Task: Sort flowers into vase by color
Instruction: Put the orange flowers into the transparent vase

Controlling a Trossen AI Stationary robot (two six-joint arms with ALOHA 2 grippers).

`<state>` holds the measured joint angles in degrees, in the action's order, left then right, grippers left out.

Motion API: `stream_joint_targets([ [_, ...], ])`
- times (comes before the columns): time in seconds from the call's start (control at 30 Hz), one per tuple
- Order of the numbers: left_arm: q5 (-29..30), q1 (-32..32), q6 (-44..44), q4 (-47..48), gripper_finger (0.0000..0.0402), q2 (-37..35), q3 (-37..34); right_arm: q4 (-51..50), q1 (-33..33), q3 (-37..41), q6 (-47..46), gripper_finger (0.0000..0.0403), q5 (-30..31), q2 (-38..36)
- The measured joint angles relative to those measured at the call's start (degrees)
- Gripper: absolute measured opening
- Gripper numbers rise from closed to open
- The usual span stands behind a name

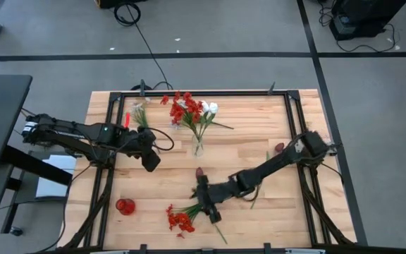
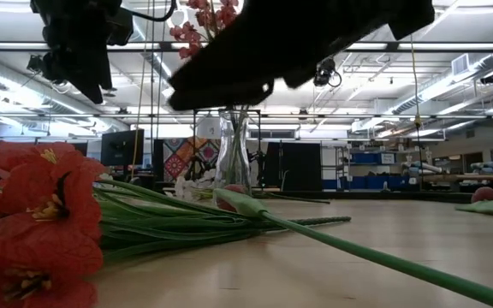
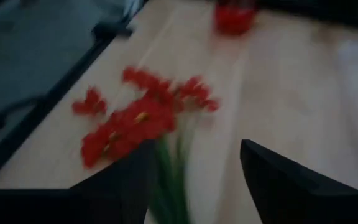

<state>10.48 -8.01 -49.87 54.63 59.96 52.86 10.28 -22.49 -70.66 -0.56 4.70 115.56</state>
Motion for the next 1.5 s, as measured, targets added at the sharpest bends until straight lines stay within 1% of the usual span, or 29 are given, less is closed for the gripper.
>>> stream_joint_targets([
  [0.1,0.2,0.0,1.4,0.0,0.0215,0.0,0.0,-8.7,-0.7,-5.0,0.8,0.0250,0.1,4.2],
  [0.23,0.2,0.0,2.1,0.0,0.0215,0.0,0.0,-17.9,-0.8,-10.1,-0.5,0.0244,0.6,8.4],
  [0.4,0.2,0.0,3.6,0.0,0.0215,0.0,0.0,-23.6,-0.6,-13.6,-6.1,0.0219,-2.3,10.8],
  [0.47,0.2,0.0,3.6,0.0,0.0215,0.0,0.0,-23.7,-0.6,-13.7,-7.5,0.0195,-2.6,10.8],
  [0.53,0.6,0.0,3.6,-0.1,0.0215,0.0,0.0,-23.7,-0.6,-13.6,-9.1,0.0159,-2.4,10.6],
  [0.7,2.1,0.0,4.0,-0.4,0.0215,0.0,0.0,-24.3,0.3,-13.5,-17.9,0.0032,-2.9,9.4],
  [0.73,2.3,0.0,4.1,-0.4,0.0215,0.0,0.0,-24.1,0.5,-13.5,-19.6,0.0020,-2.7,9.1],
  [0.77,2.7,0.0,4.1,-0.4,0.0215,0.0,0.0,-23.6,0.6,-13.5,-21.3,0.0018,-1.6,8.7],
  [0.87,3.4,0.0,4.0,-0.4,0.0215,0.0,0.0,-22.5,0.6,-13.5,-25.6,0.0023,4.1,6.8],
  [0.93,3.4,0.0,2.5,-0.4,0.0215,0.0,0.0,-22.0,0.6,-13.5,-26.8,0.0017,8.4,4.8],
  [1.07,3.4,0.0,1.2,-0.3,0.0215,0.0,0.0,-22.3,0.3,-13.5,-28.8,0.0014,18.8,-0.3],
  [1.13,3.5,0.0,1.2,0.0,0.0215,0.0,0.0,-22.1,0.3,-13.5,-30.3,0.0014,25.3,-2.9],
  [1.23,5.6,0.0,1.2,1.5,0.0215,0.0,0.0,-22.0,0.2,-13.5,-32.5,0.0014,37.3,-7.0],
  [1.3,6.2,0.0,1.2,1.7,0.0215,0.0,0.0,-21.9,-0.1,-13.5,-32.9,0.0014,45.4,-9.0],
  [1.37,6.3,0.0,1.2,1.6,0.0215,0.0,0.0,-21.5,-0.5,-13.5,-32.9,0.0014,52.2,-10.3],
  [1.43,6.3,-0.7,1.2,1.5,0.0215,0.0,0.0,-20.6,-1.0,-13.5,-32.8,0.0014,56.3,-11.4],
  [1.5,6.3,-1.7,1.2,1.5,0.0215,0.0,0.0,-19.2,-1.5,-13.5,-32.0,0.0014,57.5,-12.3],
])
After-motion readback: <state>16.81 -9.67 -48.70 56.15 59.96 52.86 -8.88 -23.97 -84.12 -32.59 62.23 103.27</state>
